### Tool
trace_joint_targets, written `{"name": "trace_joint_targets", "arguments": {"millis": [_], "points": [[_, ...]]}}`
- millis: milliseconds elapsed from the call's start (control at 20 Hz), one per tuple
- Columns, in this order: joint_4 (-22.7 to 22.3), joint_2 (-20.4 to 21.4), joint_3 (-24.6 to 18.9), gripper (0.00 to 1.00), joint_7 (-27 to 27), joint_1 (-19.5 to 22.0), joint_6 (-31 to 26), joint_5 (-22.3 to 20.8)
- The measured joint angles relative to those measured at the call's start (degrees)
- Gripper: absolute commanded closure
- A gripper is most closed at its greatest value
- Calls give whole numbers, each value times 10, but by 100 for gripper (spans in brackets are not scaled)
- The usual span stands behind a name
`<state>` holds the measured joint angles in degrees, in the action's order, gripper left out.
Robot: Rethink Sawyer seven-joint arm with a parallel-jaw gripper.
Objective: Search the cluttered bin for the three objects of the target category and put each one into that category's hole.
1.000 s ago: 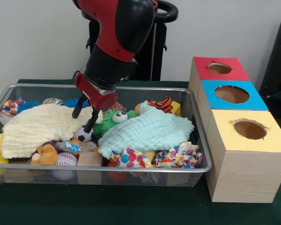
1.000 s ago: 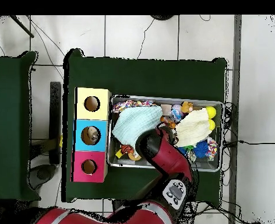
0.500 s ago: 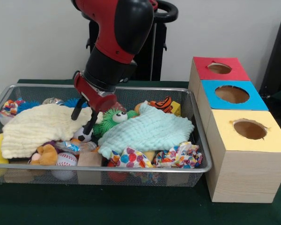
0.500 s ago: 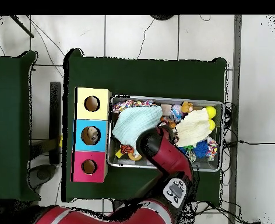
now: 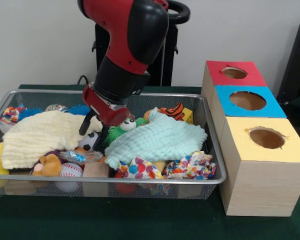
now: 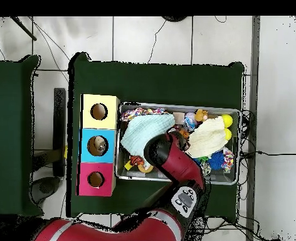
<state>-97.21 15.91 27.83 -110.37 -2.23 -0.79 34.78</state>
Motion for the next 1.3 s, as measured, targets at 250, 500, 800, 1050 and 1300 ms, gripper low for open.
{"name": "trace_joint_targets", "arguments": {"millis": [250,500,800,1050,1300], "points": [[5,-1,0,0,0,-1,0,3],[6,-3,0,0,0,-1,0,3],[6,-3,0,0,0,0,0,3],[6,-3,-2,0,0,5,0,3],[6,-6,-2,0,0,10,0,13]]}}
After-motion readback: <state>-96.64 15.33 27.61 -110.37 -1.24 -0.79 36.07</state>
